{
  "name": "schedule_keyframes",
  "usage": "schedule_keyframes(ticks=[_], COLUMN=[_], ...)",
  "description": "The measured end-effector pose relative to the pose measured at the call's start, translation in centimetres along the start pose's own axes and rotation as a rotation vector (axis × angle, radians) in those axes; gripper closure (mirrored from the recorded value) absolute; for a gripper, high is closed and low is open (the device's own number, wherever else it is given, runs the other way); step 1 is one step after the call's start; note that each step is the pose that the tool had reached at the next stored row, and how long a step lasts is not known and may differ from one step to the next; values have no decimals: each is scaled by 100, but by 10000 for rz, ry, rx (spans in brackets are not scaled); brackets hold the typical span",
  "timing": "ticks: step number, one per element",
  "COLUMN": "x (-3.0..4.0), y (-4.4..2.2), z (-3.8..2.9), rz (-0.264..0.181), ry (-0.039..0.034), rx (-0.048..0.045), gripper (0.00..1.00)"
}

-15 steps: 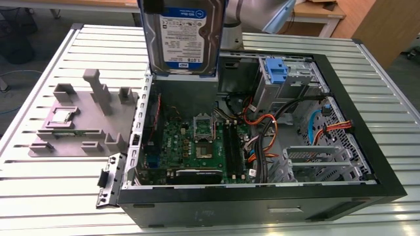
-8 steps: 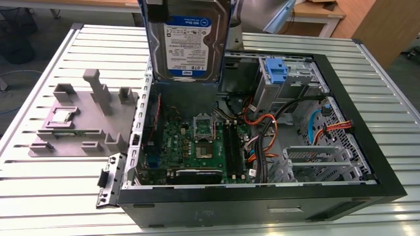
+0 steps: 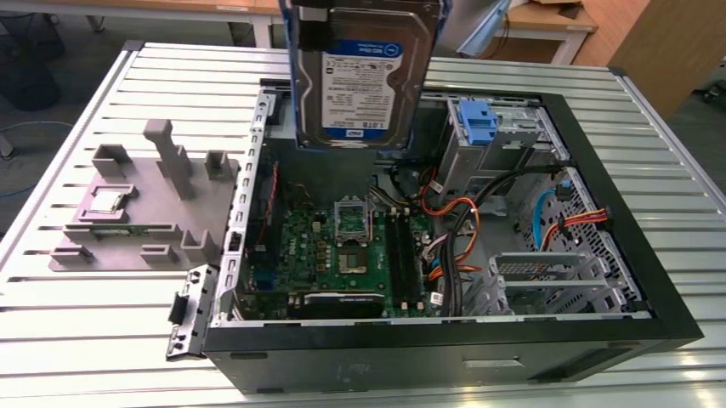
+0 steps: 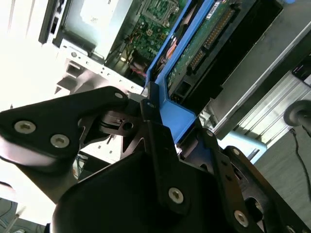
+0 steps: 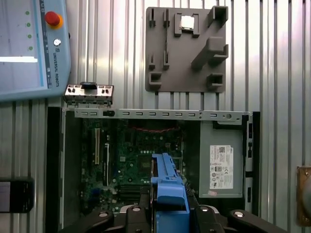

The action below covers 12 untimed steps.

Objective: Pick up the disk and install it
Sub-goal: 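Pick up the disk, then insert the disk into the insertion slot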

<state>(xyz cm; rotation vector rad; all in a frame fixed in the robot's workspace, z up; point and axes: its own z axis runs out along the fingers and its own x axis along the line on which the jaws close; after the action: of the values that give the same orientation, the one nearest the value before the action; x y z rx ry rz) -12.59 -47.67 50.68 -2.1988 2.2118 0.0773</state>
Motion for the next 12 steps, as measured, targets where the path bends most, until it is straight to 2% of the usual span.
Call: schedule_keyframes(ticks=[3, 6, 12], x=[0, 0, 0], y=[-115, -197, -245], z=[12, 25, 31], rz=[1, 0, 0], ry=[0, 0, 0], rx=[1, 1, 2], gripper=[63, 63, 63])
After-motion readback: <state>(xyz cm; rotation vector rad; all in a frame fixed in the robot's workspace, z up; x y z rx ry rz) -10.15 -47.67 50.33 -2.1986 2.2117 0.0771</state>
